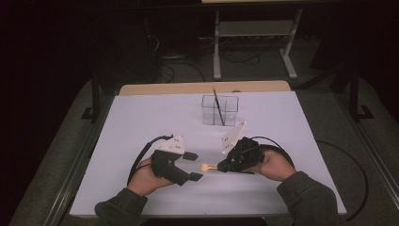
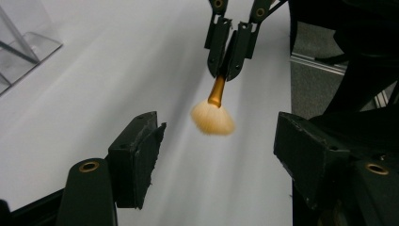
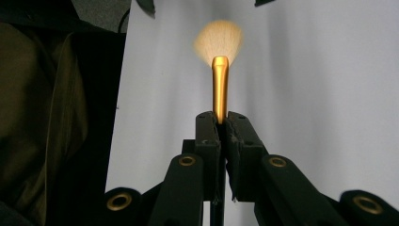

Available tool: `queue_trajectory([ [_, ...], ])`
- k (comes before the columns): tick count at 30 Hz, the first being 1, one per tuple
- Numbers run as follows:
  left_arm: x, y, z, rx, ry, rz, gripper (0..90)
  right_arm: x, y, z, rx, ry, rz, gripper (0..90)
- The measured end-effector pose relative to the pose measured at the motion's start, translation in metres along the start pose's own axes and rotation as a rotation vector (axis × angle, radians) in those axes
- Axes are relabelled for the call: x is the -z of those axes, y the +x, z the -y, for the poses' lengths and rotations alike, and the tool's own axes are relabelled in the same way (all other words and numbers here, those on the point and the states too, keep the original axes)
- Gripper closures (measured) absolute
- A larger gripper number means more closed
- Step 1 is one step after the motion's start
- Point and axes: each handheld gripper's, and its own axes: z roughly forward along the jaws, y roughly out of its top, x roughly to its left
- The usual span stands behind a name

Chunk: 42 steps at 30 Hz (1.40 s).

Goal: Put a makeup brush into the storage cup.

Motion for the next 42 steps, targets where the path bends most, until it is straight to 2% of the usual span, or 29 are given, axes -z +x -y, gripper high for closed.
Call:
queue_trajectory([
  [5,-0.003,-0.002,-0.004,-0.001,0.013,0.005,32.5,-0.002,0.001,-0.003,0.015,0.005,-0.001,83.3],
  [6,-0.004,-0.001,-0.005,-0.013,0.022,0.006,33.0,-0.003,0.001,-0.004,0.016,0.003,-0.004,83.3],
  [8,-0.006,-0.002,-0.006,-0.008,0.021,0.009,34.5,-0.003,0.001,-0.004,0.019,0.000,-0.005,83.3],
  [15,-0.014,-0.001,-0.011,-0.035,0.053,0.029,38.4,-0.004,0.003,-0.008,0.032,-0.008,-0.008,83.2],
  [20,-0.018,-0.001,-0.012,-0.032,0.058,0.040,41.3,-0.003,0.004,-0.011,0.035,-0.014,-0.008,83.2],
  [30,-0.022,-0.002,-0.013,-0.056,0.077,0.045,51.9,-0.004,0.005,-0.013,0.046,-0.019,-0.013,83.3],
  [42,-0.023,-0.002,-0.014,-0.055,0.081,0.035,65.0,-0.004,0.007,-0.014,0.039,-0.014,-0.019,83.3],
])
